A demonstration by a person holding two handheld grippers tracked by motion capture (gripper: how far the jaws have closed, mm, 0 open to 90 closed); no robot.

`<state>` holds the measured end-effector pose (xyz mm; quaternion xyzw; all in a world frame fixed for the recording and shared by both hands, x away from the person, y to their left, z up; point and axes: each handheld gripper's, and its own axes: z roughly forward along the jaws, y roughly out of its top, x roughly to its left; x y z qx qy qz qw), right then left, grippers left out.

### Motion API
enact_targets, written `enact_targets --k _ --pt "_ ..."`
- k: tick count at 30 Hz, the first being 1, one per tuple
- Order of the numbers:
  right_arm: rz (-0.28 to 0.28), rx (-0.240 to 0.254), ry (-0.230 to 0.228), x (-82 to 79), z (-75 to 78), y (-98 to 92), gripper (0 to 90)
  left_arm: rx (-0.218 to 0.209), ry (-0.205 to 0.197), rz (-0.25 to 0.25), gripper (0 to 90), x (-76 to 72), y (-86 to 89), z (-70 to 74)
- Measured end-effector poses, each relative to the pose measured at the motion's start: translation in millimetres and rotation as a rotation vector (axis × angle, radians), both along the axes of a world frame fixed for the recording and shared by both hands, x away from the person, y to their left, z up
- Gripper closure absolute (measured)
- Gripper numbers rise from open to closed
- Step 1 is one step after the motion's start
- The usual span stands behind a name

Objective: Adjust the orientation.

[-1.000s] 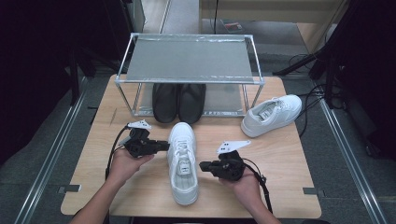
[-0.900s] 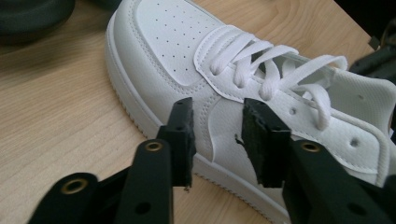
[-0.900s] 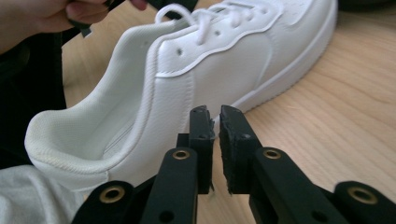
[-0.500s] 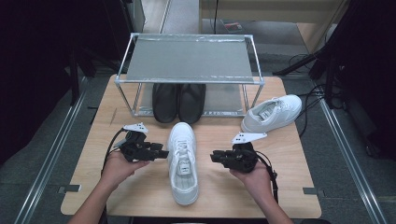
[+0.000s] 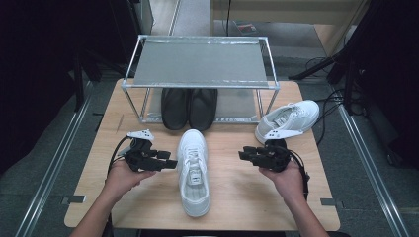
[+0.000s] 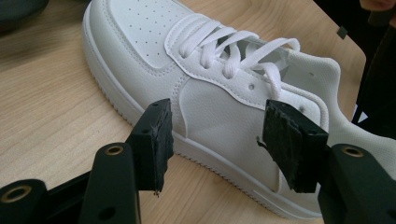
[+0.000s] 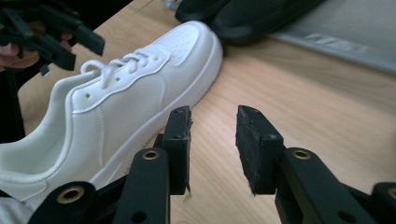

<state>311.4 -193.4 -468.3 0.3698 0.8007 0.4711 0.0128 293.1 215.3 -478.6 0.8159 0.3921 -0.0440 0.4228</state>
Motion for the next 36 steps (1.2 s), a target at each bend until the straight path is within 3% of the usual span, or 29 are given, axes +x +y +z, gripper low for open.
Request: enact_targets --k 7,12,26,32,36 --pt "-0.046 -0.016 -0.005 13.7 9.5 -21.5 66.4 0.000 -0.003 -0.003 42.7 1.4 -2.5 1.0" --pt "-0.086 -0.026 -0.016 25.5 12.7 -37.8 65.7 0.013 -0.040 -0.015 42.7 0.0 -4.4 2.7" --pt "-0.183 -0.053 -0.025 64.1 28.4 -63.8 62.7 0.001 -0.032 -0.021 42.3 0.9 -2.7 2.2" --pt "-0.213 -0.069 -0.033 77.6 21.5 -64.5 58.6 0.004 -0.030 -0.019 42.3 1.2 -2.3 1.5" --pt "-0.230 -0.086 -0.007 86.1 12.3 -61.7 58.2 0.006 -0.025 -0.017 42.3 1.7 -1.5 0.7"
